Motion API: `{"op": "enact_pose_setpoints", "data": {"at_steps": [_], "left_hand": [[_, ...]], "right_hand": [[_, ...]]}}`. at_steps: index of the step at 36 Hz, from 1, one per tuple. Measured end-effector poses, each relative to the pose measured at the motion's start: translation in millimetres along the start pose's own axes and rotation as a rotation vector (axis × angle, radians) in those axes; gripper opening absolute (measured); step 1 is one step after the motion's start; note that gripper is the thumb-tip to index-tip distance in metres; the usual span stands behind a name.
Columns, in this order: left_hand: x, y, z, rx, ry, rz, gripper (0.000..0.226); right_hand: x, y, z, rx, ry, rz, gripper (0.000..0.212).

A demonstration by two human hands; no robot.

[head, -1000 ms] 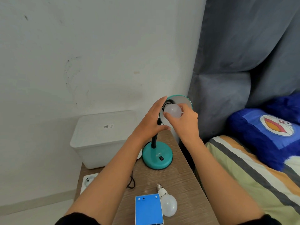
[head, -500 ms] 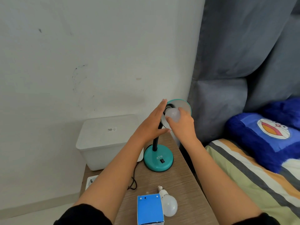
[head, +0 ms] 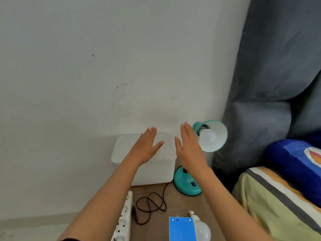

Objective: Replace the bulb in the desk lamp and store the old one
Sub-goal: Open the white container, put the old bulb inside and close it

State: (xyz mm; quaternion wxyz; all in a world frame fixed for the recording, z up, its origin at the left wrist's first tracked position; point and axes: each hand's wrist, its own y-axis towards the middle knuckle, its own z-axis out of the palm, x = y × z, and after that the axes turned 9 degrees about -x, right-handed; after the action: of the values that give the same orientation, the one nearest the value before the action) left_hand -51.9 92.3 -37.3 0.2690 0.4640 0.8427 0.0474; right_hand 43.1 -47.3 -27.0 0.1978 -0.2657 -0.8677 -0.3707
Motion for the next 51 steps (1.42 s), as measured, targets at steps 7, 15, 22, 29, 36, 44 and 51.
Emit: {"op": "enact_pose_setpoints", "data": {"at_steps": [7, 15, 22, 29, 36, 44, 51], "left_hand": [[77.7, -13.6, -0.8, 0.007, 0.014, -0.285, 0.07], [117.7, -14.3, 10.8, -0.109, -0.169, -0.535, 0.079], [120.1, -7.9, 5.9, -0.232, -0.445, -0.663, 0.059], [114.8, -0.9, -0.4, -0.283, -0.487, -0.694, 0.069], [102.4, -1.0, -17.8, -0.315, -0.505, -0.666, 0.068], [71.1, -21.8, -61.5, -0.346, -0.504, -0.615, 0.074], [34.3, -71.5, -92.1, -0.379, -0.5, -0.573, 0.084]], "right_hand": [[-16.1, 10.4, 68.5, 0.217, -0.099, 0.041, 0.058], [-35.5, 26.0, 117.1, 0.356, -0.028, 0.302, 0.07], [-41.5, 32.9, 129.8, 0.238, 0.037, 0.396, 0.07], [-40.3, 44.2, 126.0, 0.152, 0.071, 0.39, 0.047], [-29.4, 50.4, 111.0, 0.134, 0.109, 0.371, 0.055], [-0.7, 39.0, 67.9, 0.099, 0.147, 0.334, 0.047], [25.3, -0.2, 9.2, 0.035, 0.168, 0.298, 0.046]]}}
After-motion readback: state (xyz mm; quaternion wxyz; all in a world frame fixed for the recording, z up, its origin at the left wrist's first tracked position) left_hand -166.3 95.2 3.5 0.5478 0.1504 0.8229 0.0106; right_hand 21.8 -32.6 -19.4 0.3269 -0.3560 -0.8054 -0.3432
